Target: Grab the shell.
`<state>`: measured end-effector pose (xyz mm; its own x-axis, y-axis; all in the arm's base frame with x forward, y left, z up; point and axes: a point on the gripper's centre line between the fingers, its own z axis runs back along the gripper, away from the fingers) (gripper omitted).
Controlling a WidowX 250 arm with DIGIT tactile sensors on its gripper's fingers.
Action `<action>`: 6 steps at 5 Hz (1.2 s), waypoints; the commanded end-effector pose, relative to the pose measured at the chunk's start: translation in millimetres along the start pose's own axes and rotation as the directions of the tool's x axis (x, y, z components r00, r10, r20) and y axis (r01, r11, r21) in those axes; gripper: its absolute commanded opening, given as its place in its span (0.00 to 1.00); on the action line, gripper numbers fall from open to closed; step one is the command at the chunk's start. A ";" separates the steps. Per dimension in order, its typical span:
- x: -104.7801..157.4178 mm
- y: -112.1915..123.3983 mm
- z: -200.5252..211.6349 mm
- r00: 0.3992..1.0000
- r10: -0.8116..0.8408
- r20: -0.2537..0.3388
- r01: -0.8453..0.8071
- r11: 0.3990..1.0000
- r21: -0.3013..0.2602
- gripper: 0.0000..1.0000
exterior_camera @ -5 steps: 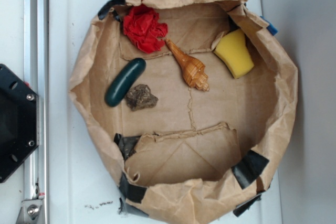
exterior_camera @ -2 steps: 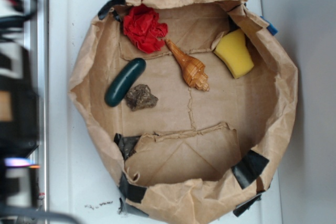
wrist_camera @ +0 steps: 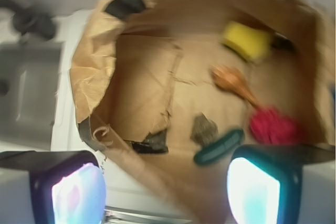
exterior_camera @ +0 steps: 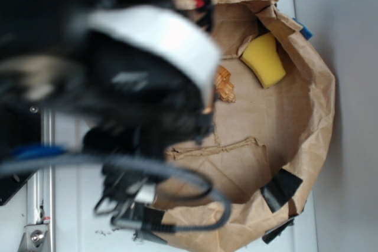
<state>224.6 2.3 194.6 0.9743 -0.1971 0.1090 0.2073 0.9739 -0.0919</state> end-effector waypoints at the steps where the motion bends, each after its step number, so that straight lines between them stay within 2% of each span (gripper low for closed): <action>1: 10.9 1.1 0.7 0.980 -0.198 0.030 0.200 0.975 -0.096 1.00; 3: 10.9 1.1 0.7 0.980 -0.198 0.030 0.200 0.975 -0.096 1.00; 4: 35.7 16.7 -51.3 0.973 -0.225 0.049 0.223 0.974 0.038 1.00; 5: 46.2 23.3 -96.4 0.945 -0.326 0.006 0.326 0.945 -0.005 1.00; 6: 46.6 27.5 -117.7 0.925 -0.379 -0.002 0.379 0.925 0.038 1.00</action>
<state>283.2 21.0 73.9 0.8427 -0.5277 0.1066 0.5336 0.8450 -0.0358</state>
